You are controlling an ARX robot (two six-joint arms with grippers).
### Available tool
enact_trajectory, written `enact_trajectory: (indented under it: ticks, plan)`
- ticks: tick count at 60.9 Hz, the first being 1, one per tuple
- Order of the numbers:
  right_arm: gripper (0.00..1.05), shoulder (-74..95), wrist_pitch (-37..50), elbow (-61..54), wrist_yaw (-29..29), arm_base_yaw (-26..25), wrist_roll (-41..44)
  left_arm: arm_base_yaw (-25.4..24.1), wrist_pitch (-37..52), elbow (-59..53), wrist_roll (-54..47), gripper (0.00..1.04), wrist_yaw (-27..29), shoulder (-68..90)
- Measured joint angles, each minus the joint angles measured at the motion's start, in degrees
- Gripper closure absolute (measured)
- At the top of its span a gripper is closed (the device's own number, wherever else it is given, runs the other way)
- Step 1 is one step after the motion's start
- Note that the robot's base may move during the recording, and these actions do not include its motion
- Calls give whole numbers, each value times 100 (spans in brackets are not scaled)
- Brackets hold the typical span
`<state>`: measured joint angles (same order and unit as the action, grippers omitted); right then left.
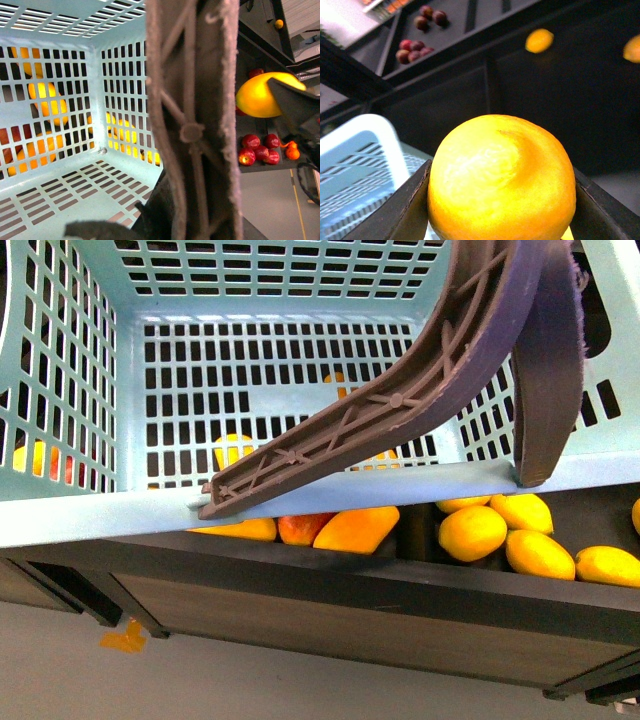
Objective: Pick lemon and mango into basket
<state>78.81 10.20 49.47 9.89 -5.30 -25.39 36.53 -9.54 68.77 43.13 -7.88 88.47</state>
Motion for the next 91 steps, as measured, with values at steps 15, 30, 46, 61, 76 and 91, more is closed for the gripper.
enact_trajectory:
  ticks: [15, 30, 46, 61, 76, 91]
  plan:
    - [42, -299, 111, -116, -1064, 1508, 155, 0, 0, 0, 2, 100, 0, 0]
    - [42, -133, 365, -367, -1532, 2522, 568, 0, 0, 0, 2, 100, -4, 0]
    - [9, -17, 452, -544, -1773, 2564, 557, 0, 0, 0, 2, 100, 0, 0]
    - [9, -278, 442, -544, -2350, 2079, 597, 0, -24, 0, 17, 100, -24, 4]
    - [39, -782, 2962, -1884, -2055, 1657, 2061, -11, -24, 0, -4, 100, 28, 4]
    - [78, -1556, 3296, -2992, -1751, 1322, 2411, -11, -24, 0, 0, 100, -4, 4]
